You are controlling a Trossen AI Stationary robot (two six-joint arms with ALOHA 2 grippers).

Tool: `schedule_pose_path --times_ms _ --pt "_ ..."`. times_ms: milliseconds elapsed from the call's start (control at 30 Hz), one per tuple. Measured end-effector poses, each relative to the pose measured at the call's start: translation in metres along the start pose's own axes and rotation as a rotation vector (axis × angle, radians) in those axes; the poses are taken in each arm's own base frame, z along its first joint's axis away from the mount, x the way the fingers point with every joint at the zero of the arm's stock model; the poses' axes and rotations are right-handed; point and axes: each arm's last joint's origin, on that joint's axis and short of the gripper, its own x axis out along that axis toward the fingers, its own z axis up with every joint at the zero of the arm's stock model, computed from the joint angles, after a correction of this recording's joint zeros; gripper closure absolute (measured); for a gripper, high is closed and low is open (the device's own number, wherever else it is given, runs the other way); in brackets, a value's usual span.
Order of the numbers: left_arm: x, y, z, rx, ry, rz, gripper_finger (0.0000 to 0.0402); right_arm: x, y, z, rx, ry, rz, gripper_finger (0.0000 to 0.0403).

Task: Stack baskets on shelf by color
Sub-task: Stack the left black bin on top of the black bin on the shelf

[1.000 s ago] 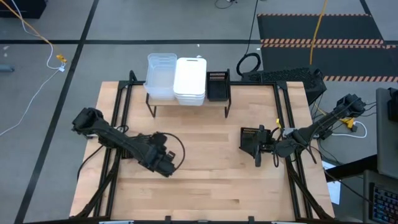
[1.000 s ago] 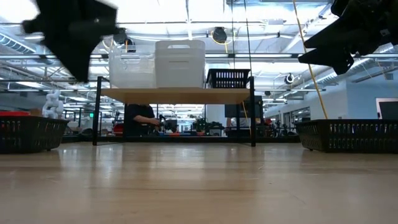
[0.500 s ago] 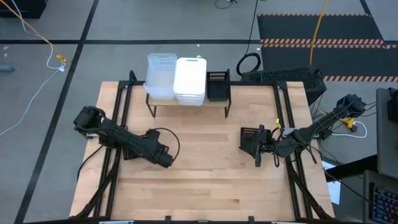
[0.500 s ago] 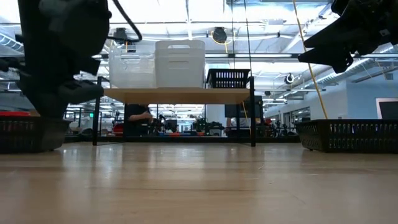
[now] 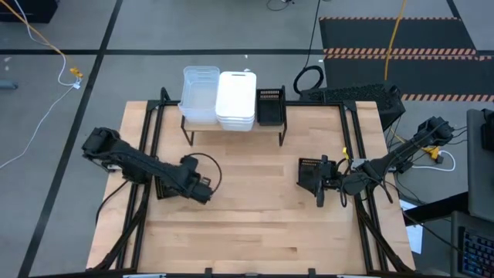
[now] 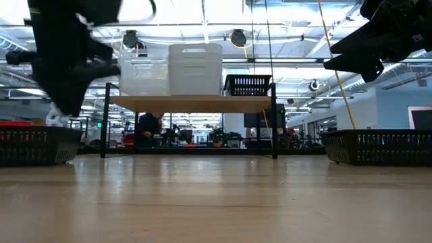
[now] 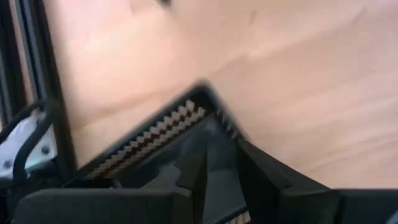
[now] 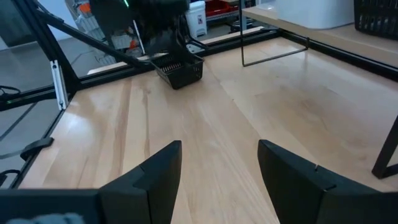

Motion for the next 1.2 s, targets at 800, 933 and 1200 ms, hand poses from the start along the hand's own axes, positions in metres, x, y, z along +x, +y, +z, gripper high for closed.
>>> schedule_pose_path --times_ms 800,933,1200 --pt "0.031 0.0 -0.024 -0.236 -0.088 -0.227 0.0143 0.0 0.001 -0.001 0.007 0.012 0.022 0.0197" --pt "0.036 -0.002 -0.027 -0.22 -0.064 -0.259 0.0204 0.0 0.001 -0.001 0.008 0.011 0.021 0.0197" --pt "0.033 -0.011 -0.031 -0.088 0.015 -0.344 0.0369 0.0 0.001 -0.001 0.008 0.011 0.021 0.0197"
